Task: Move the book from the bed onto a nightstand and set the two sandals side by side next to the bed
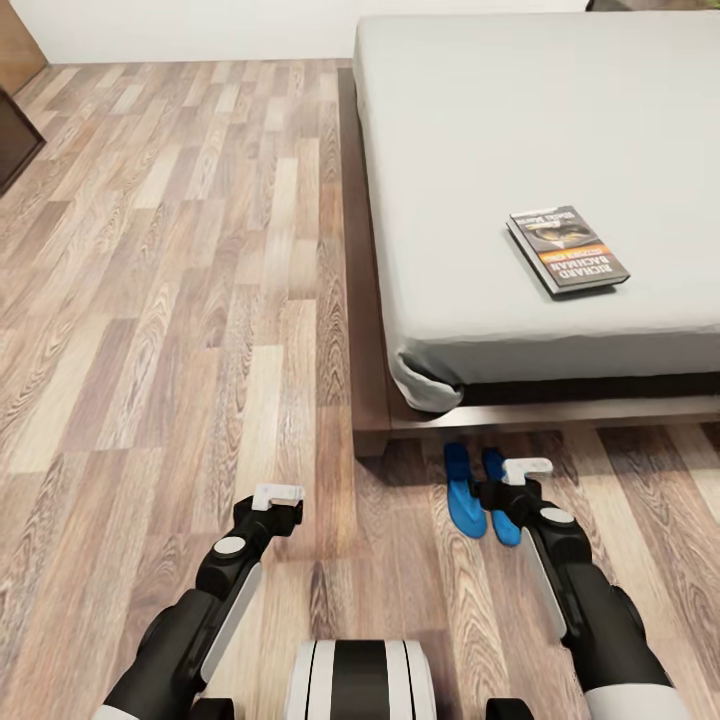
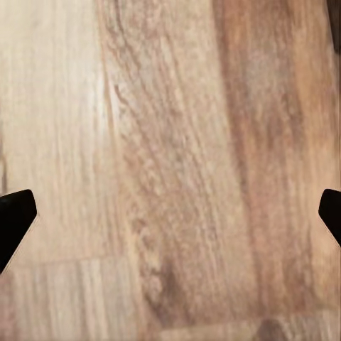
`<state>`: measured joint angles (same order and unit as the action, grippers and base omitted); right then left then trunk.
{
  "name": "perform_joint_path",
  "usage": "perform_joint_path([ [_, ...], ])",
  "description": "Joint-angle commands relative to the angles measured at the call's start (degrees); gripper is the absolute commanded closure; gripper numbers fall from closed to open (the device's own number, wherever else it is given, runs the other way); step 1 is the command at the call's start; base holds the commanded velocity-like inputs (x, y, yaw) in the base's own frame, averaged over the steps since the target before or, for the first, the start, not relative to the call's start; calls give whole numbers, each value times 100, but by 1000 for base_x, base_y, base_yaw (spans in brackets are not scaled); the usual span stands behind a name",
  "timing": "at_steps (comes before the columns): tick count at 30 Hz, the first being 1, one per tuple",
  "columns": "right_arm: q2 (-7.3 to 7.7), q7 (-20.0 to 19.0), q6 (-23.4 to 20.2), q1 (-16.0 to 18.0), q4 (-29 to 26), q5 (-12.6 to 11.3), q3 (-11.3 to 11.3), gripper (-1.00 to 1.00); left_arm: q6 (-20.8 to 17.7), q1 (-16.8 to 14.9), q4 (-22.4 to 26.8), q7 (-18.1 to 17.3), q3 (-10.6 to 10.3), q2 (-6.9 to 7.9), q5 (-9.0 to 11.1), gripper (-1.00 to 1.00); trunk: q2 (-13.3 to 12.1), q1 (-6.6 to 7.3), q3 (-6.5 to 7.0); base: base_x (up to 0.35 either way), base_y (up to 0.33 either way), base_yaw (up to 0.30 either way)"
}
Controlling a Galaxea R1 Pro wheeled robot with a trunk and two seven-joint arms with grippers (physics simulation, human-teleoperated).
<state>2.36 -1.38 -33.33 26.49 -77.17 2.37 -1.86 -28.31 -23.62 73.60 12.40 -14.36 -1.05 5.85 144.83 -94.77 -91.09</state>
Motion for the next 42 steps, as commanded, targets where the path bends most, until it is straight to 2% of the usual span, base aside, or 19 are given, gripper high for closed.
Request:
perform_joint_path([
  [1, 1, -14, -89, 2, -126, 27, 1, -100, -22, -2, 6, 52, -2, 2, 62, -100, 0, 3, 19, -3, 0, 0],
  [5, 4, -4, -466, 0, -421, 23, 8, -100, -52, -2, 6, 52, 101, -3, 65, -100, -6, 14, 108, -2, 0, 0],
  [6, 8, 3, -722, -1, -525, 25, 11, -100, -158, -5, 6, 52, 189, -4, 60, -100, -7, 16, 130, 0, 0, 0],
  [18, 10, -7, -1102, -3, -604, 21, 3, -100, -278, -12, 5, 52, 231, -6, 55, -100, -23, 47, 396, -59, 0, 0],
  [19, 10, -3, -1261, -3, -644, 25, 2, -100, -280, -11, 5, 50, 232, -1, 57, -100, -24, 50, 418, -317, 0, 0],
  [26, 10, -3, -1400, -3, -672, 26, 9, -100, -281, -11, 5, 49, 232, -3, 57, -100, -34, 68, 573, -150, 0, 0],
  [42, 10, -3, -1421, -3, -688, 33, 2, -100, -380, -12, 5, 28, 259, 24, 85, -100, -55, 109, 928, -7, 0, 0],
])
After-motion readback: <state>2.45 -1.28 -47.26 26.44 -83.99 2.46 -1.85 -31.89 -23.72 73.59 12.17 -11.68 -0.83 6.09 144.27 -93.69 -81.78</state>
